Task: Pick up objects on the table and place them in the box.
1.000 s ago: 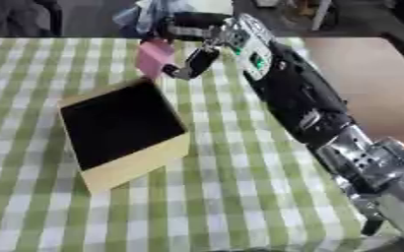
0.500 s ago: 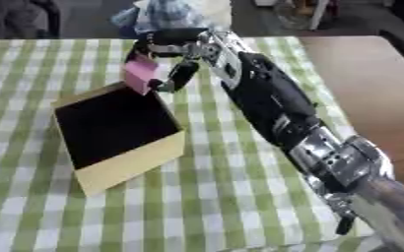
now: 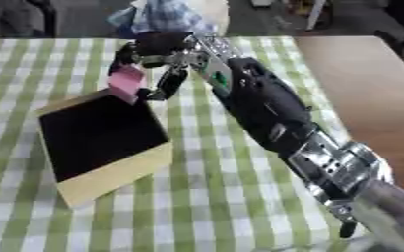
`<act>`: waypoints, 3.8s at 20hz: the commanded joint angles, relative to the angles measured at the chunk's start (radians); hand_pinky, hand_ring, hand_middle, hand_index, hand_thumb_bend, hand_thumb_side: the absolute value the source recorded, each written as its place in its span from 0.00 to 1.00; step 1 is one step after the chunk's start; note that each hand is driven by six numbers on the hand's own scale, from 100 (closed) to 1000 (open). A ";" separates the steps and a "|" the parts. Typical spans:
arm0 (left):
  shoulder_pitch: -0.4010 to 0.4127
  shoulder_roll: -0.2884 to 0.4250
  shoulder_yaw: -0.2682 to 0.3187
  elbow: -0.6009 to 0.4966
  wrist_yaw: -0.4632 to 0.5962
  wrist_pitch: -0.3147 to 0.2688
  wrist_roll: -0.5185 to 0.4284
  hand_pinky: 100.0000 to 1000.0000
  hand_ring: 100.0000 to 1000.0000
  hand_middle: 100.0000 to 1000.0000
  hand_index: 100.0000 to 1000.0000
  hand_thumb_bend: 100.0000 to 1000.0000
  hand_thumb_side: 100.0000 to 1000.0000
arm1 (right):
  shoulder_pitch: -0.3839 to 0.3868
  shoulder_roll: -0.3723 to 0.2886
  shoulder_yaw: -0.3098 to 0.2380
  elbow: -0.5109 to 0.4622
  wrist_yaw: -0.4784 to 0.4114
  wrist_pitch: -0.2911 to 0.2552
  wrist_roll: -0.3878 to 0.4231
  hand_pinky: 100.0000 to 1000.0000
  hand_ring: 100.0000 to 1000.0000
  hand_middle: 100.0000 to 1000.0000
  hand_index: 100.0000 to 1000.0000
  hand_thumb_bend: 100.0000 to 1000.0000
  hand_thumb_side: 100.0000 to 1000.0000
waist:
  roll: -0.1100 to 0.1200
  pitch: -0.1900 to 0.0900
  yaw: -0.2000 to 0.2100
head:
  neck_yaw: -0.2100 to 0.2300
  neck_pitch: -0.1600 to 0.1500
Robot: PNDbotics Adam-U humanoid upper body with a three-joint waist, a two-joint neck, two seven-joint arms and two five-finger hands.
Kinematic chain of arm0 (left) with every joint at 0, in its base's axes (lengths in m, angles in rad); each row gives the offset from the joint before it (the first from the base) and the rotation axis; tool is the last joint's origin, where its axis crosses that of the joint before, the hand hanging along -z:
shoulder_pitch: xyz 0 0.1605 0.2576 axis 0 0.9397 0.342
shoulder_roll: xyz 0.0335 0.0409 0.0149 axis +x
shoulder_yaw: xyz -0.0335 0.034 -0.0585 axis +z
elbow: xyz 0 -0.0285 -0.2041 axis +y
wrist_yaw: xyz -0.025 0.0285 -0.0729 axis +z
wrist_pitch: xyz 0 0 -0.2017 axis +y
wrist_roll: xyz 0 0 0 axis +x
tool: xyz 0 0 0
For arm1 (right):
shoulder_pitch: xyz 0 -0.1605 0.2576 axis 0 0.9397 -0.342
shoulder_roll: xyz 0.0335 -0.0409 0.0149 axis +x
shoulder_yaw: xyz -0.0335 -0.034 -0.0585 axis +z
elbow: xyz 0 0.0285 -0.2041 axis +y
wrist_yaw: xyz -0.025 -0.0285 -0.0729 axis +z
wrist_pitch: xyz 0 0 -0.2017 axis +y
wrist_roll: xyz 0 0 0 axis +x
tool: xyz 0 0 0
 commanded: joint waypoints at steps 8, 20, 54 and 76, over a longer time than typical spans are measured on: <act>-0.011 0.014 0.007 -0.009 -0.005 -0.001 0.000 0.89 0.73 0.81 0.79 0.18 0.88 | 0.001 -0.015 0.092 -0.157 -0.134 -0.070 0.183 0.71 0.75 0.52 0.72 0.00 0.01 | 0.005 -0.014 0.002 | 0.000 -0.001; -0.015 0.010 0.005 -0.009 -0.002 -0.001 -0.002 0.89 0.73 0.81 0.79 0.17 0.88 | 0.040 0.104 0.117 -0.026 -0.096 -0.112 0.267 0.71 0.75 0.54 0.76 0.00 0.15 | 0.011 -0.008 0.007 | -0.008 -0.003; -0.005 0.016 0.016 -0.006 -0.010 -0.003 0.007 0.89 0.72 0.80 0.79 0.17 0.88 | 0.073 -0.058 0.001 -0.223 -0.142 -0.049 0.056 0.75 0.82 0.88 0.99 0.26 0.47 | 0.006 -0.011 -0.021 | 0.028 -0.005; 0.012 0.001 0.042 -0.002 -0.042 -0.007 0.032 0.90 0.71 0.80 0.78 0.16 0.91 | 0.504 -0.160 -0.397 -0.708 -0.624 0.317 -0.357 0.69 0.78 0.83 0.99 0.00 0.38 | 0.022 0.045 -0.089 | 0.217 -0.019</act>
